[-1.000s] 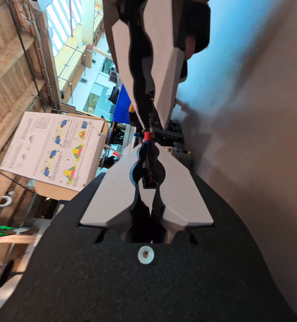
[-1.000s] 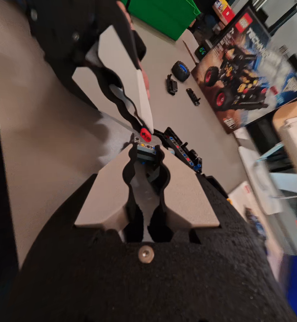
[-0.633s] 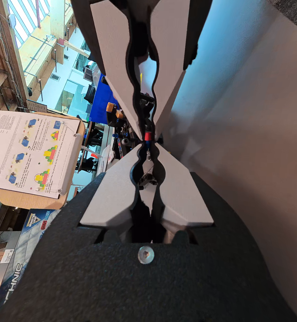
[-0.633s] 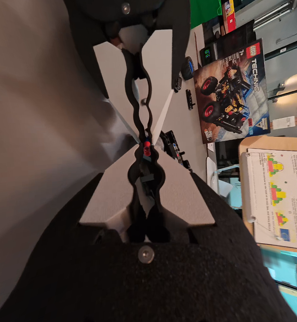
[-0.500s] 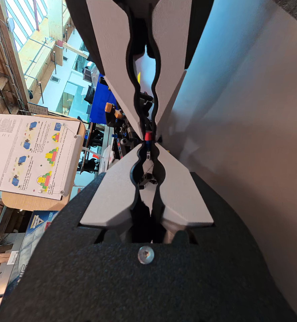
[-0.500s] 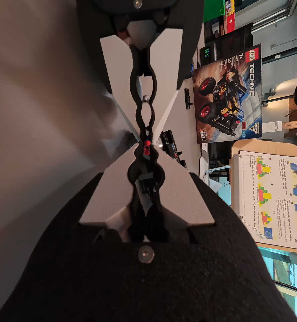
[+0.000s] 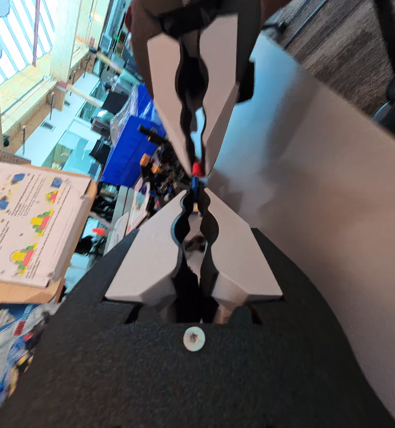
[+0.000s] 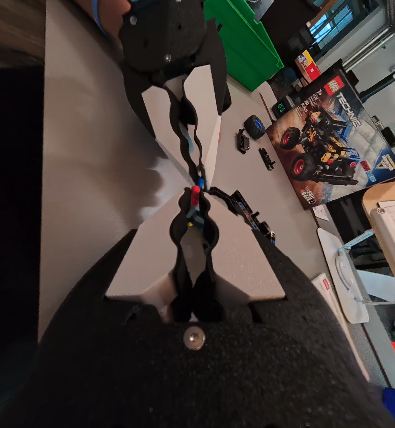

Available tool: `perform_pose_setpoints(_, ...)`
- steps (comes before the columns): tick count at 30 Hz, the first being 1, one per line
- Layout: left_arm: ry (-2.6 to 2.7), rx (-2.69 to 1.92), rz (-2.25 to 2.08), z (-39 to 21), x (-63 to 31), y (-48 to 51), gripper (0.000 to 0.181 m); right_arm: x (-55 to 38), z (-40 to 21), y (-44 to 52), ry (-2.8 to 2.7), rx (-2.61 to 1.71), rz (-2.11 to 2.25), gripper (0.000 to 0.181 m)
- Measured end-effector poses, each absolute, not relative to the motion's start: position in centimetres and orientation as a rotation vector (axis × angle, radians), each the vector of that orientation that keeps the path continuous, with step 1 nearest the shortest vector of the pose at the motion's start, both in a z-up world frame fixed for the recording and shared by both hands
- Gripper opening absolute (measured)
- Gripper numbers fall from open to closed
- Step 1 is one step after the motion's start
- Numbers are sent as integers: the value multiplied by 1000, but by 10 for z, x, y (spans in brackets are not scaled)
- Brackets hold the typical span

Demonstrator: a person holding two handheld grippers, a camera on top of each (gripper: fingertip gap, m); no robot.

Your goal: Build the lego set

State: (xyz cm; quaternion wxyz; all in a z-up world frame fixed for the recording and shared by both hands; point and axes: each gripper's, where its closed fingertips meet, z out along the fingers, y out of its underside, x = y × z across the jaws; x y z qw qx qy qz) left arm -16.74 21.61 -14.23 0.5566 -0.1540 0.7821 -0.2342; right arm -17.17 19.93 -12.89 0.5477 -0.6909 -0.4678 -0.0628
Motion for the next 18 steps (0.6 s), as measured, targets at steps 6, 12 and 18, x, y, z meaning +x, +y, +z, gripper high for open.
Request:
perform_pose_setpoints(6, 1811, -487, -655, -131, -165, 236, 3, -157, -107, 198, -949, -1660, 32, 8)
perform_pose_setpoints(12, 1554, -793, -990, -46, -181, 270, 3, -145, -102, 208, -773, -1629, 94, 8)
perform_pose_setpoints(18, 1294, -1442, -979, 14, -321, 391, 4, -130, -81, 207, -670, -1432, 14, 7)
